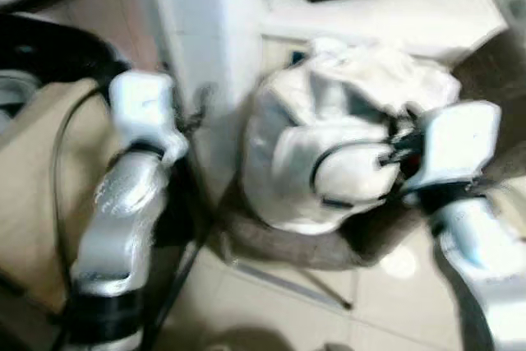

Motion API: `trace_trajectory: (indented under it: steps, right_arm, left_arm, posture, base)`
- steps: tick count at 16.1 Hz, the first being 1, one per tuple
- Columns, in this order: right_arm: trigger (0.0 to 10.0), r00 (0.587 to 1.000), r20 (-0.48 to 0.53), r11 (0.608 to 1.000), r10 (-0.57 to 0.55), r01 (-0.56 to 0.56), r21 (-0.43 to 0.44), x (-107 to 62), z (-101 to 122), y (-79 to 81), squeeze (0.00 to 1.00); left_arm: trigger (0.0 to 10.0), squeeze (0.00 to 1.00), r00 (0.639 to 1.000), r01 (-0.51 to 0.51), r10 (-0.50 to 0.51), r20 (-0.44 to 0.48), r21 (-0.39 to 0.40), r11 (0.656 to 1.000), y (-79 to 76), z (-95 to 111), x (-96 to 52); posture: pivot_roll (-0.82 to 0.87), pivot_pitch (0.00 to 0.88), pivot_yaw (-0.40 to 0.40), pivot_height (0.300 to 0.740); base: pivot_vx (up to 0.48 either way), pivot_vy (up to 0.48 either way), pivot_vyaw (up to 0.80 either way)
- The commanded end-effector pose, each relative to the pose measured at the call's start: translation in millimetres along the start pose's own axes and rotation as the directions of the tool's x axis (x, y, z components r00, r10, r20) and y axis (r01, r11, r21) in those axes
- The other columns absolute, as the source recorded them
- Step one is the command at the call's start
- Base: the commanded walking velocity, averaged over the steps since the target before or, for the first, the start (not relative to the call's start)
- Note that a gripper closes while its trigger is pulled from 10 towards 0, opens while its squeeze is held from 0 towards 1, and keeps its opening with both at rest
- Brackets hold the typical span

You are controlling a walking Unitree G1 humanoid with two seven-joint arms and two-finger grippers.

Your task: Clothes washing

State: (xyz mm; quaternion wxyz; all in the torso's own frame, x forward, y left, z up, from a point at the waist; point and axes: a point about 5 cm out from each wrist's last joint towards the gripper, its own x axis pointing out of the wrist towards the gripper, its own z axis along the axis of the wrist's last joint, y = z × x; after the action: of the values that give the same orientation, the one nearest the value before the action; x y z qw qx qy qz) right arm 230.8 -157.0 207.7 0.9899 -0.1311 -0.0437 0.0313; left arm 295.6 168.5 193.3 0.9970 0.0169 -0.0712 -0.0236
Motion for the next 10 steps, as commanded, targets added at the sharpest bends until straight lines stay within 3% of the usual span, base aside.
trace_trajectory:
  steps: [1,3,5,10]
  right_arm:
    - [10.0,0.999,0.04,1.0,-0.001,0.002,-0.027,3.3,-0.4,4.1,0.0]
    - [10.0,0.995,0.085,0.994,-0.047,0.038,0.104,5.9,-5.7,5.3,0.0]
    - [10.0,0.997,0.079,0.991,-0.012,0.001,0.134,2.0,-18.4,8.9,0.0]
    - [10.0,0.988,0.147,0.979,-0.055,0.024,0.204,5.2,-4.8,-1.2,0.0]
  left_arm:
    - [10.0,0.0,0.999,-0.03,0.03,0.03,0.01,0.999,7.2,-1.8,-3.3]
    - [10.0,0.0,0.998,-0.056,0.054,0.029,0.044,0.997,16.3,-14.3,-15.4]
    - [10.0,0.0,0.995,-0.067,0.064,0.07,0.038,0.997,18.7,-9.3,-22.3]
    - [10.0,0.0,0.991,-0.015,0.006,0.131,0.073,0.997,8.3,6.1,-13.7]
  posture:
    - [-0.1,0.056,0.016,0.74]
    - [-0.09,0.059,0.007,0.74]
    - [-0.08,0.062,-0.002,0.74]
    - [-0.07,0.063,0.018,0.74]
  base:
    - [0.292,0.0,0.0]
    - [0.307,0.0,0.0]
    - [0.334,0.0,0.0]
    - [0.393,0.0,0.0]
